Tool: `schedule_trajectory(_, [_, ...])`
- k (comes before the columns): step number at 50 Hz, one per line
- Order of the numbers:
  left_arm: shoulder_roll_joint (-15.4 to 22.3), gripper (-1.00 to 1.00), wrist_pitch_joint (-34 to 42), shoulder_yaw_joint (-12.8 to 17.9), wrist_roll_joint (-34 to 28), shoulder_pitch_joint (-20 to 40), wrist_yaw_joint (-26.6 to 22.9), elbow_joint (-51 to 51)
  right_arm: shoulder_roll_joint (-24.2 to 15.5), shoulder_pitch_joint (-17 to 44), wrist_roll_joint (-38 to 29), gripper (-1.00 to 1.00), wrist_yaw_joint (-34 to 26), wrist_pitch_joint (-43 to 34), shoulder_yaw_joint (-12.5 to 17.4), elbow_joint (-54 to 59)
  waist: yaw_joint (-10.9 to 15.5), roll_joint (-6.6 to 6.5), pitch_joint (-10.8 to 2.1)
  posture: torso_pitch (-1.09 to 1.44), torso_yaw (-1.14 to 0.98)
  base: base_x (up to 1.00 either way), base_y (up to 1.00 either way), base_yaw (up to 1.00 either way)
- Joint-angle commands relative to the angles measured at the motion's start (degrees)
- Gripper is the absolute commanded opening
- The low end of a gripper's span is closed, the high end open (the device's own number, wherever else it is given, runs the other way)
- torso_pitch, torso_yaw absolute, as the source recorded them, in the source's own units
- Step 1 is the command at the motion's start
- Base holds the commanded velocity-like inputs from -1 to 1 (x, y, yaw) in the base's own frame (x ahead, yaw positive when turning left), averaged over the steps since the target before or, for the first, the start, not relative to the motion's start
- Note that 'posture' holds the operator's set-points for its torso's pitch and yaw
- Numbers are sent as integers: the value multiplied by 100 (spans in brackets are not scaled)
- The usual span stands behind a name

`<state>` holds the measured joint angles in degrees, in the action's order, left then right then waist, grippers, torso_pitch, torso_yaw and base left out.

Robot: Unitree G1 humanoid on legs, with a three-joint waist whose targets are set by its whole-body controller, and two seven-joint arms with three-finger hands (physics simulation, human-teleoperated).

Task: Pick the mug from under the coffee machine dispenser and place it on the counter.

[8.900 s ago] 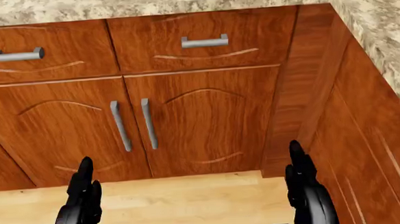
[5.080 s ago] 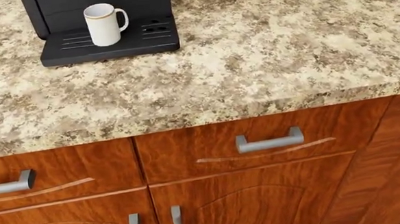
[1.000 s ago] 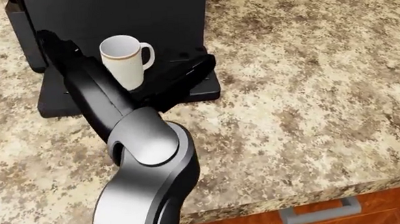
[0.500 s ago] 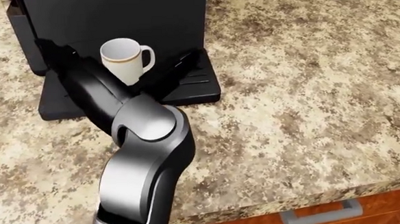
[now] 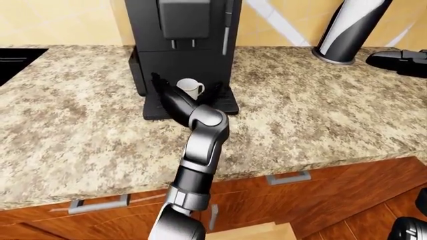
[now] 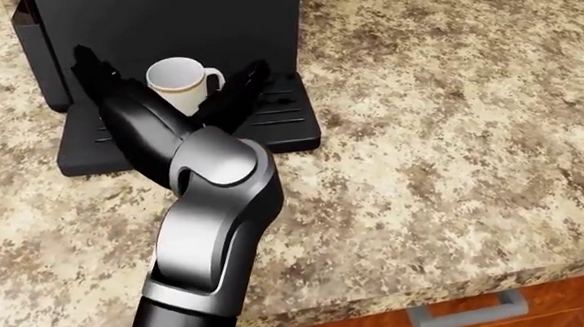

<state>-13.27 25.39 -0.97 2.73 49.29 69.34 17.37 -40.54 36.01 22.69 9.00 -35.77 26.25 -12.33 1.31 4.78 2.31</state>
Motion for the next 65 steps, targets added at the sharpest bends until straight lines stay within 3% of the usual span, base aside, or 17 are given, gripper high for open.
schedule_trajectory(1, [22,6,-226,-28,44,201,-5,-50,-125,148,-18,100,15,156,100,-142,1,43,-139,0,0,0,0,0])
schedule_trajectory(7, [84,-38,-393,-12,150,223,29,222,-151,168,14,100,34,126,112,-167,2,25,-144,0,0,0,0,0])
schedule_trajectory(17, [197,-55,-728,40,222,323,53,735,-183,157,62,100,47,122,136,-180,0,3,-150,0,0,0,0,0])
schedule_trajectory(24, [153,-100,-684,-16,217,211,40,590,-173,140,59,100,55,130,123,-191,-24,-24,-165,0,0,0,0,0])
schedule_trajectory(35, [76,-100,-166,-134,168,-65,7,-266,-159,158,31,100,46,127,104,-184,-47,-63,-187,0,0,0,0,0])
schedule_trajectory(44, [5,-100,1079,-336,-37,-435,-294,-2056,-176,184,37,100,35,104,111,-188,-62,-67,-160,0,0,0,0,0])
schedule_trajectory(57, [-4,-100,2287,-510,-605,-837,-1213,-3781,-165,199,24,100,43,65,84,-228,-33,-54,-97,0,0,0,0,0])
schedule_trajectory(65, [180,-100,2971,-492,-589,-1089,-2232,-4551,-122,199,-20,100,30,49,55,-256,-5,-47,-74,0,0,0,0,0])
